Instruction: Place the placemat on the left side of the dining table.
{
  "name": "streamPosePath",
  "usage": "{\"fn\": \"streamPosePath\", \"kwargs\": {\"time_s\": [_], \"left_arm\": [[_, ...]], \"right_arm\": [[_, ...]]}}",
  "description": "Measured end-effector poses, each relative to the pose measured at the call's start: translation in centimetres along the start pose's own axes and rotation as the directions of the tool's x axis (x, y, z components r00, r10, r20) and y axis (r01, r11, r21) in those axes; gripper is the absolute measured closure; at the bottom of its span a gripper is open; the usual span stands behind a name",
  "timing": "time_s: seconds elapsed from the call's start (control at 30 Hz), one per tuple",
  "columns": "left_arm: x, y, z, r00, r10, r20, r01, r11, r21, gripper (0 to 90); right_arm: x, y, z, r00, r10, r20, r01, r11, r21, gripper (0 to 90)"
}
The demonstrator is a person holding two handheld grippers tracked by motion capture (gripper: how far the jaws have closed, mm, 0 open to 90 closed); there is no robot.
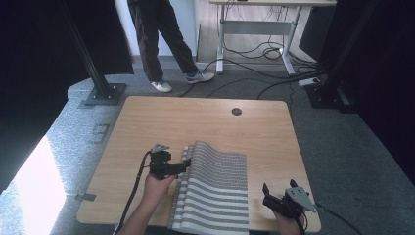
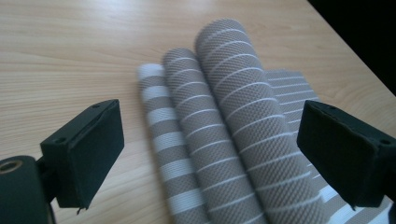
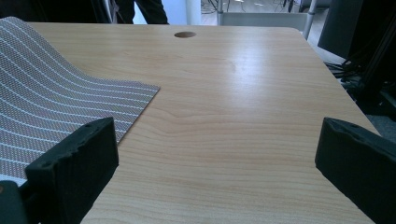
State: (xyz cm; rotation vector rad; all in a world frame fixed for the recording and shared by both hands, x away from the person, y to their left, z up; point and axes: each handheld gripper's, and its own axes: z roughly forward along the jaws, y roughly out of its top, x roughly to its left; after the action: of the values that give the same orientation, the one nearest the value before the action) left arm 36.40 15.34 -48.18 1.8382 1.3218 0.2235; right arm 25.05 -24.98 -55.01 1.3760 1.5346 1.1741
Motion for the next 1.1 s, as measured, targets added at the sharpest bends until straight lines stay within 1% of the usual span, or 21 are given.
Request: {"fn": "streamPosePath", "kwargs": {"time_s": [0.07, 0.1, 0.2, 0.27, 0.4, 0.47, 0.53, 0.57, 0.6, 0.63, 0.67, 0.73, 0.77, 0.8, 0.83, 0.9, 0.97, 1.0, 1.03, 1.07, 1.1], "left_arm": [[-0.7, 0.5, 0.8, 1.0000, 0.004, 0.005, -0.004, 0.9994, 0.034, 10.9], [-1.0, 0.7, 1.2, 0.9999, 0.009, 0.005, -0.010, 0.9990, 0.044, 12.0], [-1.8, 1.2, 2.1, 0.9997, 0.023, 0.005, -0.023, 0.9970, 0.073, 11.8], [-2.4, 1.5, 3.0, 0.9994, 0.033, -0.006, -0.032, 0.9938, 0.106, 12.1], [-3.2, 1.7, 4.1, 0.9985, 0.053, -0.010, -0.051, 0.9880, 0.145, 14.2], [-3.4, 1.8, 4.4, 0.9983, 0.055, -0.019, -0.051, 0.9855, 0.162, 14.7], [-3.6, 2.0, 4.7, 0.9979, 0.058, -0.028, -0.052, 0.9830, 0.176, 18.2], [-3.7, 2.1, 4.8, 0.9981, 0.057, -0.023, -0.052, 0.9826, 0.178, 21.0], [-3.8, 2.2, 4.9, 0.9977, 0.061, -0.030, -0.055, 0.9807, 0.188, 25.0], [-3.8, 2.4, 5.1, 0.9972, 0.066, -0.036, -0.058, 0.9775, 0.203, 26.5], [-3.8, 2.5, 5.3, 0.9968, 0.061, -0.052, -0.048, 0.9747, 0.218, 27.8], [-3.5, 2.8, 5.6, 0.9971, 0.034, -0.069, -0.016, 0.9692, 0.246, 30.0], [-3.5, 3.0, 5.8, 0.9960, 0.022, -0.087, 0.001, 0.9659, 0.259, 30.9], [-3.5, 3.0, 5.9, 0.9951, 0.031, -0.094, -0.005, 0.9628, 0.270, 33.1], [-3.7, 3.0, 5.9, 0.9945, 0.036, -0.098, -0.008, 0.9629, 0.270, 33.9], [-3.7, 3.1, 5.8, 0.9948, 0.038, -0.095, -0.011, 0.9637, 0.267, 40.1], [-3.5, 3.1, 5.6, 0.9983, 0.017, -0.056, -0.002, 0.9660, 0.259, 53.2], [-3.5, 3.1, 5.6, 0.9987, 0.021, -0.046, -0.009, 0.9665, 0.257, 60.4], [-3.7, 3.0, 5.4, 0.9981, 0.044, -0.043, -0.032, 0.9667, 0.254, 64.6], [-3.9, 3.0, 5.3, 0.9975, 0.058, -0.040, -0.046, 0.9670, 0.250, 69.5], [-4.0, 2.9, 5.1, 0.9972, 0.070, -0.028, -0.061, 0.9684, 0.242, 74.4]], "right_arm": [[0.0, 0.0, 0.0, 1.0000, 0.000, -0.001, 0.000, 1.000, 0.002, 0.0], [0.0, 0.0, 0.0, 1.0000, 0.000, -0.002, 0.000, 1.000, 0.002, 0.0], [0.0, 0.0, 0.0, 1.0000, -0.001, -0.005, 0.001, 1.000, 0.001, 0.0], [-0.1, 0.0, 0.0, 1.0000, 0.000, -0.007, 0.000, 1.000, 0.002, 0.0], [-0.1, 0.0, 0.0, 1.0000, 0.000, -0.008, 0.000, 1.000, 0.002, 0.0], [-0.1, 0.0, 0.0, 0.9999, 0.000, -0.010, 0.000, 1.000, 0.003, 0.0], [-0.1, 0.0, 0.0, 0.9999, 0.001, -0.011, -0.001, 1.000, 0.003, 0.0], [-0.1, 0.0, 0.0, 0.9999, 0.001, -0.012, -0.001, 1.000, 0.003, 0.0], [-0.1, 0.0, 0.0, 0.9999, 0.001, -0.012, -0.001, 1.000, 0.003, 0.0], [-0.1, 0.0, 0.0, 0.9999, 0.001, -0.013, -0.001, 1.000, 0.004, 0.0], [-0.1, 0.0, 0.0, 0.9999, 0.001, -0.013, -0.001, 1.000, 0.004, 0.0], [-0.1, 0.0, 0.0, 0.9999, 0.001, -0.014, -0.001, 1.000, 0.004, 0.0], [-0.1, 0.0, 0.0, 0.9999, 0.000, -0.014, 0.000, 1.000, 0.003, 0.0], [-0.1, 0.0, 0.0, 0.9999, 0.001, -0.014, -0.001, 1.000, 0.004, 0.0], [-0.1, 0.0, 0.0, 0.9999, 0.001, -0.014, -0.001, 1.000, 0.004, 0.0], [-0.1, 0.0, 0.0, 0.9999, 0.000, -0.016, 0.000, 1.000, 0.005, 0.0], [-0.1, 0.0, 0.1, 0.9999, 0.001, -0.016, -0.001, 1.000, 0.003, 0.0], [-0.1, 0.0, 0.1, 0.9999, 0.000, -0.016, 0.000, 1.000, 0.003, 0.0], [-0.1, 0.0, 0.1, 0.9999, 0.000, -0.017, 0.000, 1.000, 0.004, 0.0], [-0.1, 0.0, 0.1, 0.9998, 0.000, -0.018, 0.000, 1.000, 0.005, 0.0], [-0.1, 0.0, 0.1, 0.9998, 0.000, -0.018, 0.000, 1.000, 0.005, 0.0]]}}
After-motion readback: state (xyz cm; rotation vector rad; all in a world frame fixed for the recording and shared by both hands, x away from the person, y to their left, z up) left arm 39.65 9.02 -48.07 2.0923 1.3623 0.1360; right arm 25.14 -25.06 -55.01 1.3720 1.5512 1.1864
